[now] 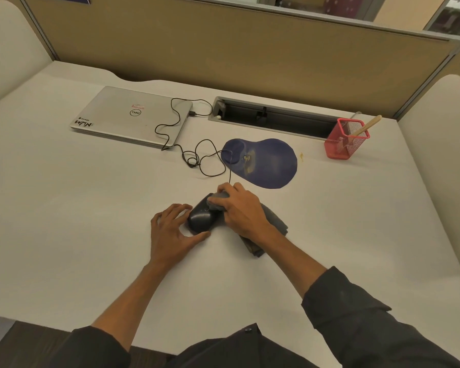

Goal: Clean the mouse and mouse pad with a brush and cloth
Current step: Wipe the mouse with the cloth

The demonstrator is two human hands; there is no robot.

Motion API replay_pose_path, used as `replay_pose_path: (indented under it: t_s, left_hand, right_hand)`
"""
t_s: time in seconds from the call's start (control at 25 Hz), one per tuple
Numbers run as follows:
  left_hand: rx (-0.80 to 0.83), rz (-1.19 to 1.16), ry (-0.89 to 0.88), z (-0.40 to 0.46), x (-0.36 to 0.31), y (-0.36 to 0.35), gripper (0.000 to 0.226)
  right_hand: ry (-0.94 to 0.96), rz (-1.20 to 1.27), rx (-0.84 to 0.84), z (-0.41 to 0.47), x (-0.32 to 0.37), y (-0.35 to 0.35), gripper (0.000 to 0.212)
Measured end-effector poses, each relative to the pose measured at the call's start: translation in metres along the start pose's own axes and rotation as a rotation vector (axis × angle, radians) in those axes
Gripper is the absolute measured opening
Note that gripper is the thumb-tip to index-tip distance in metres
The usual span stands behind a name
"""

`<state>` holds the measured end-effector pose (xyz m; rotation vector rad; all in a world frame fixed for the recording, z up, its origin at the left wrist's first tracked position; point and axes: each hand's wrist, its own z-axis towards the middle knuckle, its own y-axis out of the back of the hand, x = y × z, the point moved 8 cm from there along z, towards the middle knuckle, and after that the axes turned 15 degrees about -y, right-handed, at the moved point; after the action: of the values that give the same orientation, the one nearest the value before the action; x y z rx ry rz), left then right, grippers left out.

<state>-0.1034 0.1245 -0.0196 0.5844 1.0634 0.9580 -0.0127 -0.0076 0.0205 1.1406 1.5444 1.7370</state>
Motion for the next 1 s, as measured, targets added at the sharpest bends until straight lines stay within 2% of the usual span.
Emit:
replay_pose_path:
  t_s: [0.52, 0.64, 0.72, 0.84, 1.0]
  left_hand:
    - [0.002, -0.001, -0.003, 0.001, -0.001, 0.0, 0.065]
    - [0.002, -0.002, -0.002, 0.001, -0.001, 0.0, 0.066]
    - [0.001, -0.005, -0.005, 0.001, -0.001, 0.0, 0.066]
    - [0.001, 0.011, -0.008, 0.001, 0.0, 0.001, 0.064]
    - [0.003, 0.008, -0.003, 0.001, -0.001, 0.0, 0.064]
  right_hand:
    - [-0.184, 0.06, -0.043, -0.024, -0.017, -0.016, 0.049]
    - [-0.233, 0.071, -0.018, -0.017, -0.022, -0.011, 0.042]
    - [-0.215, 0.103, -0.026, -0.009, -0.02, -0.003, 0.037]
    - [-0.123, 0.071, -0.018, -0.011, -0.006, -0.007, 0.041]
    - [-0.191, -0.002, -0.038, -0.021, -0.033, -0.015, 0.039]
